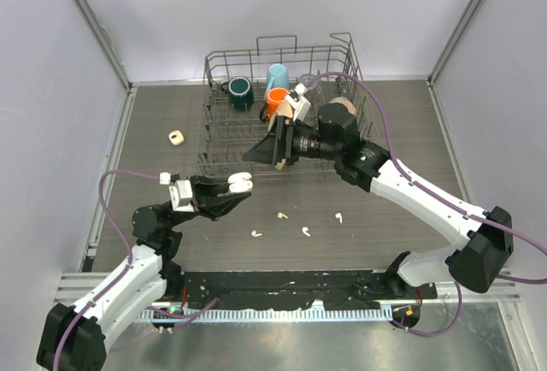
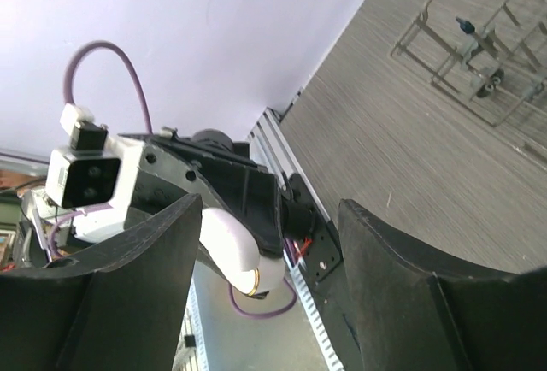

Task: Insert the wireless bluetooth earbuds into the charging case

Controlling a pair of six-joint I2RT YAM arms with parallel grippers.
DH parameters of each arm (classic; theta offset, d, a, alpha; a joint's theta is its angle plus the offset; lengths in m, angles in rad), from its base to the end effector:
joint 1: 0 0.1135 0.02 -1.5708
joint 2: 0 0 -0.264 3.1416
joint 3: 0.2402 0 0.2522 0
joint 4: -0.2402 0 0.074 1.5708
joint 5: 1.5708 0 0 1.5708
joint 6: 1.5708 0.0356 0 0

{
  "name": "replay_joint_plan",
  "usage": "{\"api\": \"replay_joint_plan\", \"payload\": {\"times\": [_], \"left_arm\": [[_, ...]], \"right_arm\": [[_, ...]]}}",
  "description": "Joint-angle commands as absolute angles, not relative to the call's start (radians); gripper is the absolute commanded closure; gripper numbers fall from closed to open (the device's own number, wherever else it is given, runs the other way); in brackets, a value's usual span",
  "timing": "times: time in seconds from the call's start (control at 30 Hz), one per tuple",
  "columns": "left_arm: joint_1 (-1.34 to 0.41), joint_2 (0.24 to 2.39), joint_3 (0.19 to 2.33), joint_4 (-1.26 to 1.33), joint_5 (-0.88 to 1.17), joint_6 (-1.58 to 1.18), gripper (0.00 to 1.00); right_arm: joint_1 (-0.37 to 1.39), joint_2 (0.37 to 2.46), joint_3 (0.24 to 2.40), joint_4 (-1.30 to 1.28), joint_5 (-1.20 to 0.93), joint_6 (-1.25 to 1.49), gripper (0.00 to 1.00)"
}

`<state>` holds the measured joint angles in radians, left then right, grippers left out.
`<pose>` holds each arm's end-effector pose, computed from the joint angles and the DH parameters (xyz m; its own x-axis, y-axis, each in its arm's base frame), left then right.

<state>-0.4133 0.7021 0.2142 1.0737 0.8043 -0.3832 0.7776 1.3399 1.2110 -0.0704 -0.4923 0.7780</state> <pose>0.1227 -0.0818 0.2767 0.1599 -0.3533 -0.9217 0.9575 0.2825 0.0578 0.2116 0.2319 0.3776 -0.7661 0.1137 -0.6325 -0.5765 0.3133 0.7546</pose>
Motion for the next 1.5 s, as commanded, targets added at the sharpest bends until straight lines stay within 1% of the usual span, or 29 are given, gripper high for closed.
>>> {"api": "replay_joint_plan", "payload": {"times": [0.0,0.13,0.3,0.43,0.53,0.77,1.1,1.3,1.37,1.47], "left_arm": [[-0.419,0.658,0.183,1.101,0.738,-0.350,1.00],[-0.417,0.612,0.154,1.055,0.668,-0.330,1.00],[-0.417,0.557,0.141,1.028,0.591,-0.295,1.00],[-0.417,0.552,0.153,1.029,0.551,-0.273,1.00],[-0.417,0.575,0.172,1.037,0.558,-0.268,1.00],[-0.417,0.640,0.202,1.095,0.589,-0.278,1.00],[-0.417,0.667,0.218,1.126,0.601,-0.285,1.00],[-0.417,0.664,0.224,1.124,0.620,-0.294,1.00],[-0.419,0.670,0.225,1.129,0.629,-0.296,1.00],[-0.419,0.678,0.230,1.138,0.640,-0.301,1.00]], "right_arm": [[0.758,1.325,1.212,0.058,-0.509,0.837,0.30],[0.735,1.293,1.198,0.097,-0.529,0.830,0.30],[0.735,1.298,1.213,0.011,-0.590,0.793,0.30],[0.735,1.293,1.171,0.056,-0.659,0.883,0.30],[0.739,1.304,1.155,0.112,-0.731,0.945,0.30],[0.776,1.367,1.160,0.155,-0.790,1.005,0.30],[0.785,1.413,1.117,0.170,-0.764,1.055,0.30],[0.785,1.440,1.094,0.263,-0.772,1.126,0.30],[0.785,1.450,1.083,0.304,-0.776,1.155,0.31],[0.785,1.470,1.083,0.340,-0.788,1.186,0.39]]}}
